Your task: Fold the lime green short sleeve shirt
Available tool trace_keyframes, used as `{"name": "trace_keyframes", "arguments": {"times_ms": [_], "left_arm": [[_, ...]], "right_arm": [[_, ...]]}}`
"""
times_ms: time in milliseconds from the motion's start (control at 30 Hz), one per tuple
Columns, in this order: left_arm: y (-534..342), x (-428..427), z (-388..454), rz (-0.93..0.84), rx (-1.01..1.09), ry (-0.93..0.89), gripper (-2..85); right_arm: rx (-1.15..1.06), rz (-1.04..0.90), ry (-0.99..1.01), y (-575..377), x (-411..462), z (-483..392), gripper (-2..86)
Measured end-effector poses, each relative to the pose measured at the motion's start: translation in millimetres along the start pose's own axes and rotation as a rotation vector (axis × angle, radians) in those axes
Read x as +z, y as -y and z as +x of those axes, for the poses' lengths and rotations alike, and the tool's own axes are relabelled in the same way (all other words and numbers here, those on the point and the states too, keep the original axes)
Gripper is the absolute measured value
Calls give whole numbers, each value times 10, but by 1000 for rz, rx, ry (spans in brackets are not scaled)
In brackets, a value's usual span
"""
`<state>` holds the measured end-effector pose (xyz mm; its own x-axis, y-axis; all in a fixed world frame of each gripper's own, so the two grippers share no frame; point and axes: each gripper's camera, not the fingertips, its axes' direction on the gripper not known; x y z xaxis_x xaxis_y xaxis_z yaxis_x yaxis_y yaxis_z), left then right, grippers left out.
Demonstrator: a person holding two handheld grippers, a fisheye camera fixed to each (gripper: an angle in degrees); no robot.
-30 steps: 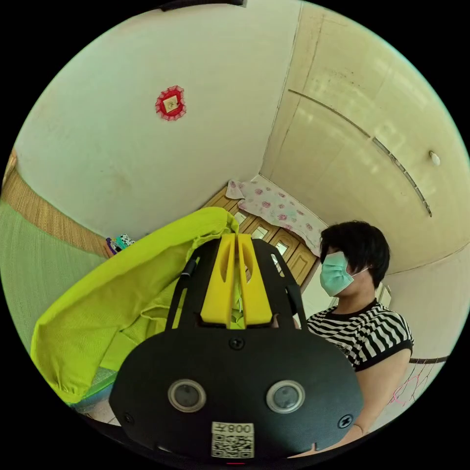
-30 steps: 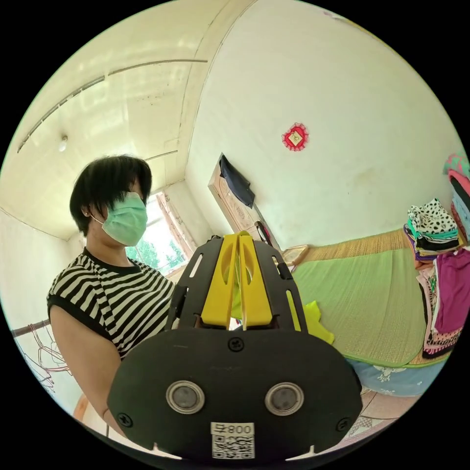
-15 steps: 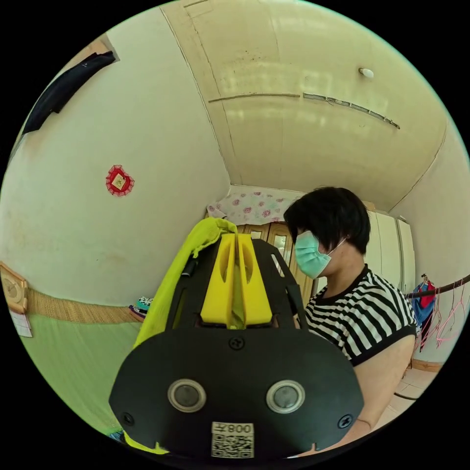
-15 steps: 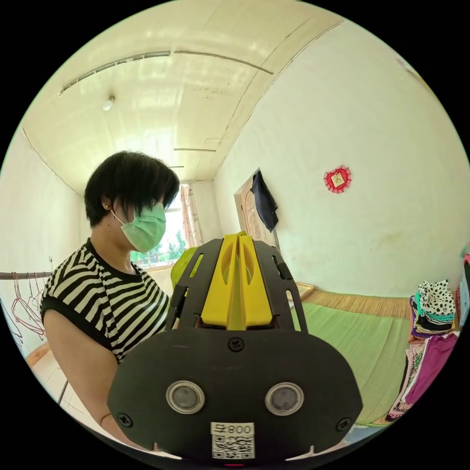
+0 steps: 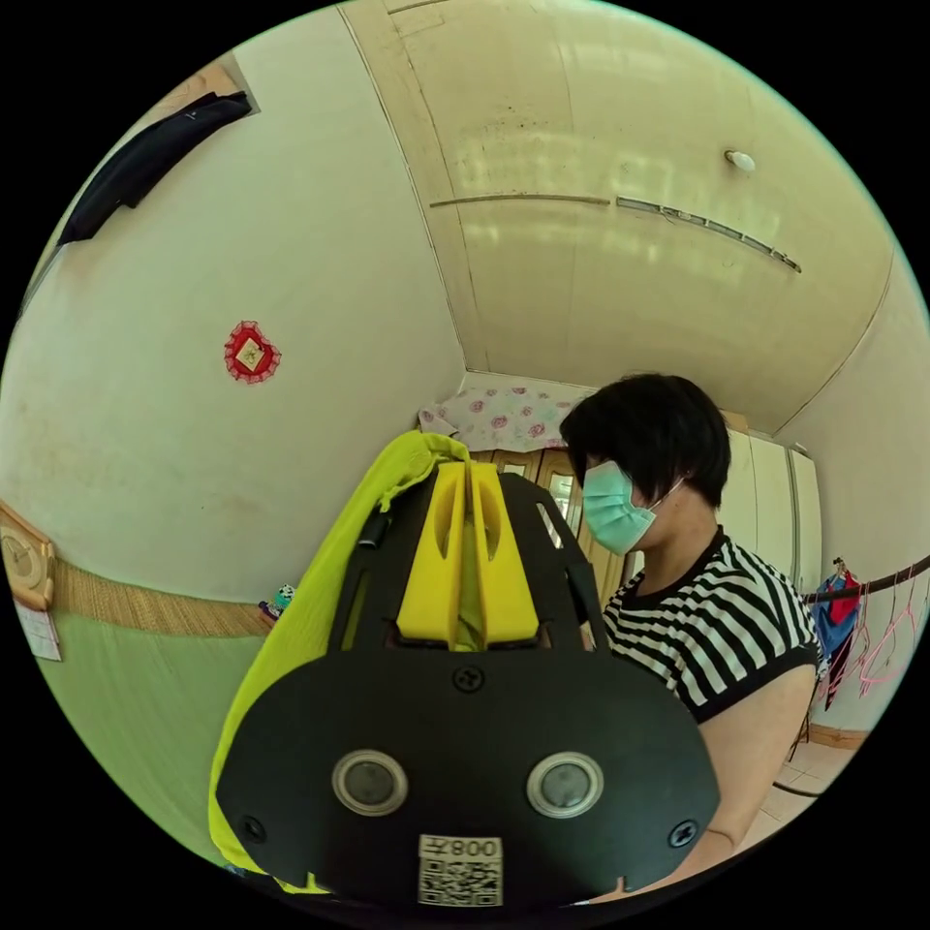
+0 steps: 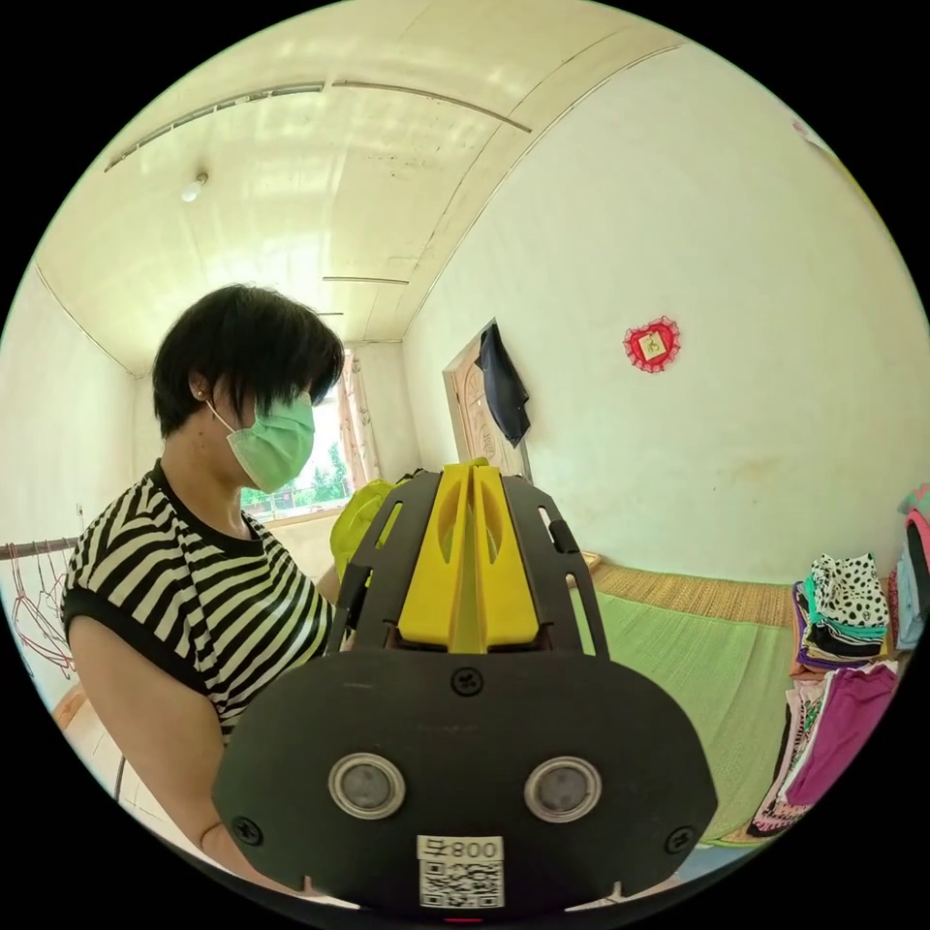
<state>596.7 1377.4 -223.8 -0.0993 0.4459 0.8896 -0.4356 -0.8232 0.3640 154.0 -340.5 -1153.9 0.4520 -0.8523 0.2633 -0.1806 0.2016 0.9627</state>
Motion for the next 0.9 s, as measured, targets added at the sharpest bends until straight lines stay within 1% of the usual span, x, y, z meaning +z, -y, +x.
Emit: {"name": "trace_keyframes", "arguments": {"times_ms": [167,267,367,433,467,533,567,600,633,667,700,733,800,833,900], "left_arm": [[-76,43,-489,-29,-3,29,6],[-119,154,-948,-53,-17,77,6],[-205,342,-1586,-84,-73,123,7],[-324,544,-2164,-123,-103,210,9],[-359,600,-2319,-136,-114,240,9],[-529,849,-3012,-199,-165,331,13],[-580,919,-3204,-217,-181,357,15],[-695,1067,-3609,-259,-215,407,19],[-835,1216,-4043,-308,-264,450,26],[-919,1286,-4265,-334,-294,469,30],[-1122,1417,-4698,-392,-348,512,38],[-1359,1500,-5076,-433,-426,561,47],[-1752,1568,-5505,-478,-492,608,57],[-2023,1568,-5715,-505,-531,650,61],[-2453,1510,-5925,-524,-567,665,64]], "right_arm": [[30,-48,-53,-377,438,264,1],[38,-103,-123,-582,828,554,1],[49,-173,-205,-786,1317,997,2],[63,-225,-266,-933,1658,1356,2],[85,-261,-308,-1050,1900,1644,2],[134,-313,-346,-1246,2272,2142,2],[174,-348,-357,-1390,2542,2523,2],[214,-403,-381,-1549,2844,2931,2],[247,-429,-398,-1642,2996,3148,2],[313,-471,-406,-1855,3286,3579,2],[381,-517,-434,-2111,3555,3989,2],[416,-542,-461,-2254,3674,4180,2],[557,-627,-574,-2919,4021,4808,0],[590,-647,-591,-3108,4079,4931,1],[655,-705,-632,-3876,4214,5242,4]]}}
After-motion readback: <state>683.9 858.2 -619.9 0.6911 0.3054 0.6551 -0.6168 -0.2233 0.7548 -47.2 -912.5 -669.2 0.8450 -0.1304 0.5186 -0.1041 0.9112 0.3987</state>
